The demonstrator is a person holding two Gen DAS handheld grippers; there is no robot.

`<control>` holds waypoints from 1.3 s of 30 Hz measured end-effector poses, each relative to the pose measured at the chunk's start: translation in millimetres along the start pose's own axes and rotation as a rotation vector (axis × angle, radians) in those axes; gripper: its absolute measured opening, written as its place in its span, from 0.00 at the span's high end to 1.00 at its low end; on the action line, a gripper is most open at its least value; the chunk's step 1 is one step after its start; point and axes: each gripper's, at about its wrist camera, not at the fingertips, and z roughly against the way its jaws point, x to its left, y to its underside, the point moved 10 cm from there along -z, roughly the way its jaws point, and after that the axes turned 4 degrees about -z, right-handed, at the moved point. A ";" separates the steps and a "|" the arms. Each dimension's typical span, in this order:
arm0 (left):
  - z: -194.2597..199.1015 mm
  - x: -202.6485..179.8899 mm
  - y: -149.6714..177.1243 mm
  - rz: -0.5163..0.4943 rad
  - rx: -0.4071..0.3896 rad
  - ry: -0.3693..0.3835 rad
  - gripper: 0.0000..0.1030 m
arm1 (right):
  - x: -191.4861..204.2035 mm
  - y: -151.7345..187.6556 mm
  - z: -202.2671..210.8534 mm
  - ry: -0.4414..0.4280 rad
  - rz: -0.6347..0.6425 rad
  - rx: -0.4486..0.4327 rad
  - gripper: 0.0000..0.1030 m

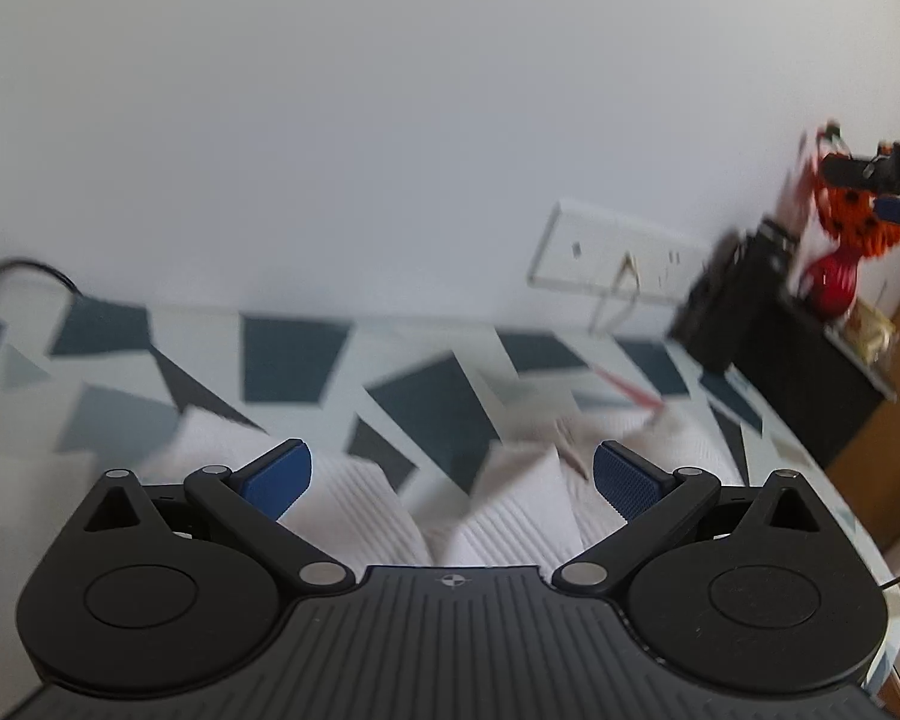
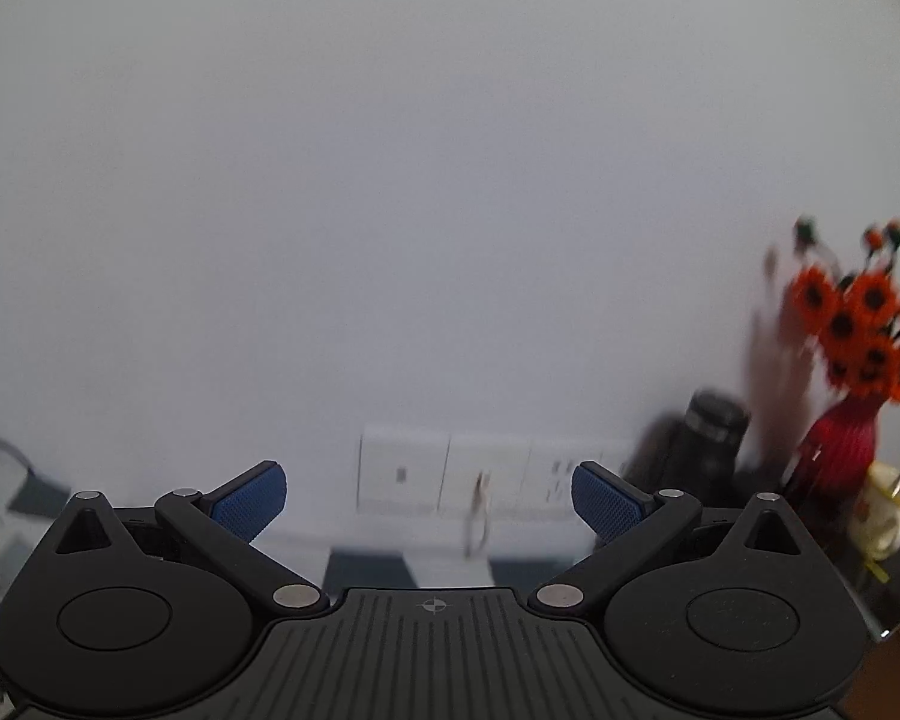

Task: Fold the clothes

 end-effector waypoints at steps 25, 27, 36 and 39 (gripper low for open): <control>-66.1 -1.5 63.8 -0.052 0.267 -0.206 0.01 | -88.4 171.7 -103.6 0.079 -0.243 0.364 0.94; -62.7 3.6 65.2 -0.045 0.264 -0.225 0.01 | -118.6 169.3 -97.4 0.194 -0.261 0.338 0.94; -49.1 28.0 78.7 0.048 0.260 -0.240 0.01 | -143.9 175.3 -65.0 0.352 -0.272 0.302 0.67; -48.8 27.3 81.9 0.054 0.264 -0.236 0.01 | -99.4 168.9 -63.1 0.196 -0.177 0.293 0.44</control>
